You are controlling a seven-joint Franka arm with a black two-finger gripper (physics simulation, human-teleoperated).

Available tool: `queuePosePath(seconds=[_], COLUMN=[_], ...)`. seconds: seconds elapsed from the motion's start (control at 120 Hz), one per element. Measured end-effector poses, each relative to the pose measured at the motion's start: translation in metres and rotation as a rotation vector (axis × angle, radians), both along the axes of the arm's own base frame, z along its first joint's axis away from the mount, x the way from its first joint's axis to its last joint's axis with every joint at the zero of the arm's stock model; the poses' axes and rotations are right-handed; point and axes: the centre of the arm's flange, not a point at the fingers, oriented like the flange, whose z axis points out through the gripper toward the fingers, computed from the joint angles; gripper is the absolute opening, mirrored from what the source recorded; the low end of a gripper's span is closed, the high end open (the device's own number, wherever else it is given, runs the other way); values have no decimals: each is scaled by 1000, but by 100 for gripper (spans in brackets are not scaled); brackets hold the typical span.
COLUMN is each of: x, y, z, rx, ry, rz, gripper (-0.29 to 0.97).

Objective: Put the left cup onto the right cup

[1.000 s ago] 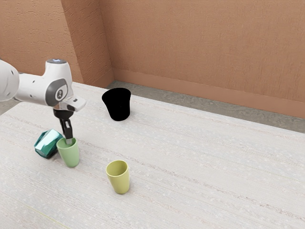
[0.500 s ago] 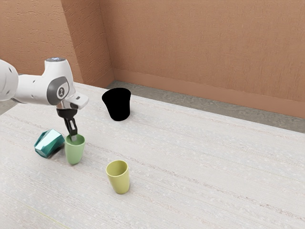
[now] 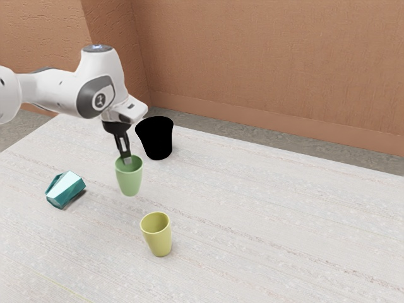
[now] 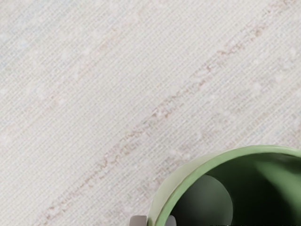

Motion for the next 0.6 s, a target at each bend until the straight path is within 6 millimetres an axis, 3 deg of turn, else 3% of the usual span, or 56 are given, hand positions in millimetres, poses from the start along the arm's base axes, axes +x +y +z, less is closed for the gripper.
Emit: queuePosePath(seconds=[0.192,0.6], x=[-4,-21], y=[-42,-100], z=[10,8], rx=[-2,-13], ry=[7,42], rz=[-48,-85], gripper=[-11,-11])
